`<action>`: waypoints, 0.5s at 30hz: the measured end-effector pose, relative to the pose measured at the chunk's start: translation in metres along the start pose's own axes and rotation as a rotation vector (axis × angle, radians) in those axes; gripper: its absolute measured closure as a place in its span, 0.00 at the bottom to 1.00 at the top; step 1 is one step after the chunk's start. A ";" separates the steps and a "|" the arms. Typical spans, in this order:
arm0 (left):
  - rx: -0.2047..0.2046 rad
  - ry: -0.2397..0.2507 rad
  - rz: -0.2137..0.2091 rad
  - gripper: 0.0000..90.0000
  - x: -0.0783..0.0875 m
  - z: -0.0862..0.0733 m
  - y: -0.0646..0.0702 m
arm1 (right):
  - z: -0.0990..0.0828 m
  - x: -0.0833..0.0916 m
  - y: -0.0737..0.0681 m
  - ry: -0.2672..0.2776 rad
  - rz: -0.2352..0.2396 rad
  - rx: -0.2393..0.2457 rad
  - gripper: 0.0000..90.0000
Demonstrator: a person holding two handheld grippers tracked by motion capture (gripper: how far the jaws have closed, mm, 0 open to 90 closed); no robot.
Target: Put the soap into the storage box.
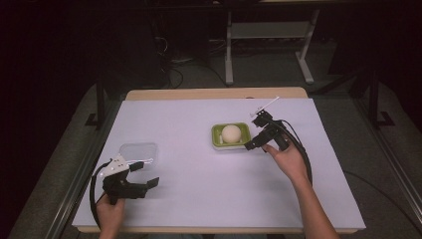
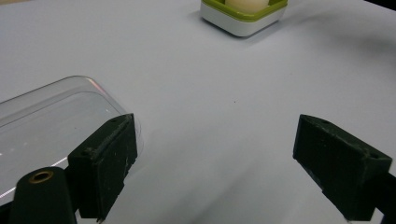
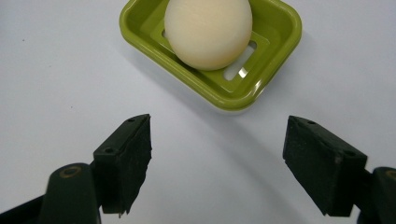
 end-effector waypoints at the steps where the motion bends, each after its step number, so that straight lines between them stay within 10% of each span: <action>1: 0.000 0.000 0.000 0.14 0.000 0.000 0.000 | -0.001 0.001 0.000 -0.001 0.002 -0.003 0.25; 15: -0.006 -0.005 0.003 0.14 0.000 -0.001 -0.001 | -0.023 0.009 0.006 0.026 0.001 -0.010 0.25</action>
Point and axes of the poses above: each handheld gripper's, and its own axes: x roughly backward along the jaws, z roughly out of its top, y roughly to its right, the point moved 10 cm from there along -x, roughly forward along the jaws, and after that the axes turned 2 degrees about -x, right-handed, at the moved point
